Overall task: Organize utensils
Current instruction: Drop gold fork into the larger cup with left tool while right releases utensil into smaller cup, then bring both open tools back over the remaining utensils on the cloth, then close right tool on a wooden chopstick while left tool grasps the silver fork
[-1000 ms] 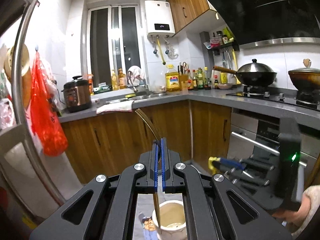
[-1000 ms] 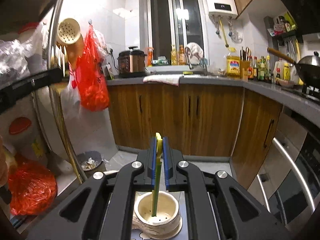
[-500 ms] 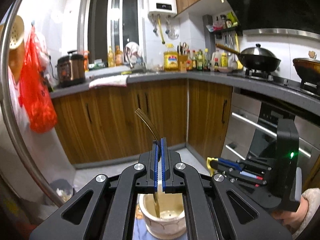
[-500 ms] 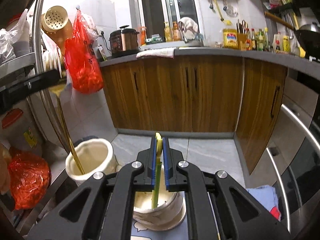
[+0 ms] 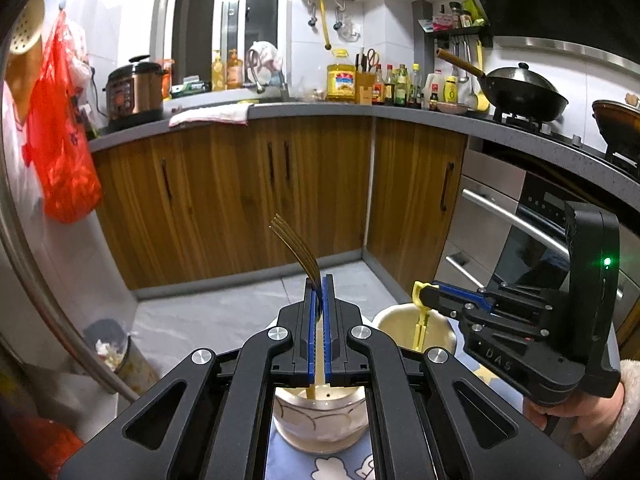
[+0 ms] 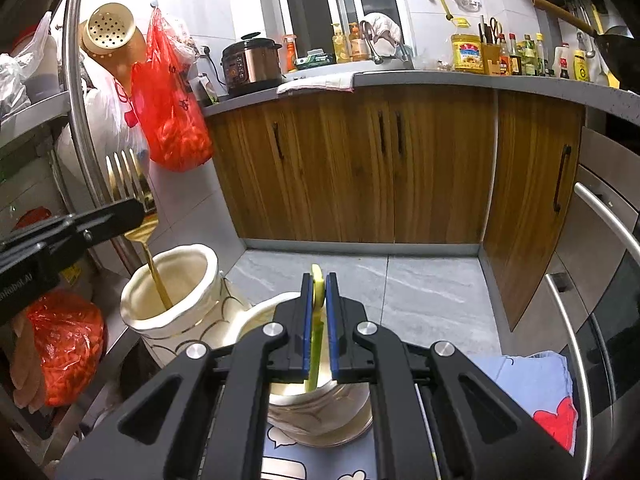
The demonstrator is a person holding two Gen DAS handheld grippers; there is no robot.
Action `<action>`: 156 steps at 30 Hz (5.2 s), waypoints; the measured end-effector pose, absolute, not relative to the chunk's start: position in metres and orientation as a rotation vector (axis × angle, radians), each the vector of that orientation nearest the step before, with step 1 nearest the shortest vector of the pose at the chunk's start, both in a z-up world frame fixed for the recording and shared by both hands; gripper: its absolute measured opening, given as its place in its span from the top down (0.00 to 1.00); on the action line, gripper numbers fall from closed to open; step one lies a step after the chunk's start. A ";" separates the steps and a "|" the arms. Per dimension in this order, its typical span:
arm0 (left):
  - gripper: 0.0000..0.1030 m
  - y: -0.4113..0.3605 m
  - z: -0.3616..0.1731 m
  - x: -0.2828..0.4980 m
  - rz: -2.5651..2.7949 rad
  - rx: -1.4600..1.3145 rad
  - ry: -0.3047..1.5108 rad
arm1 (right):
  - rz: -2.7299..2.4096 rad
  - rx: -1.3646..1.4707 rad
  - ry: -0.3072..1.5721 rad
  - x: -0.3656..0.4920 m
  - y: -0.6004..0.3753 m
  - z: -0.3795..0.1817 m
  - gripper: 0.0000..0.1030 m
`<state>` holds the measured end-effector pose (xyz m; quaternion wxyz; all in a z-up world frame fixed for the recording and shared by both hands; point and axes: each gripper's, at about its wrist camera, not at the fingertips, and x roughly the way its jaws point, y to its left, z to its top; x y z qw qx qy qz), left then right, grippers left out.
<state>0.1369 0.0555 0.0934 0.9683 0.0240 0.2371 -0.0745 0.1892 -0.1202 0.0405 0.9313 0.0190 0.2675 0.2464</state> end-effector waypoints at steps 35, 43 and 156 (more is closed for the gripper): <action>0.74 0.081 0.074 0.164 -0.032 0.030 0.526 | 0.478 0.133 0.574 0.178 -0.152 0.048 0.34; 0.56 0.085 0.072 0.160 -0.012 0.019 0.521 | 0.441 0.168 0.559 0.158 -0.178 0.056 0.06; 0.38 -0.014 -0.052 0.062 -0.313 0.106 0.837 | 0.467 0.039 0.953 0.058 -0.219 -0.042 0.96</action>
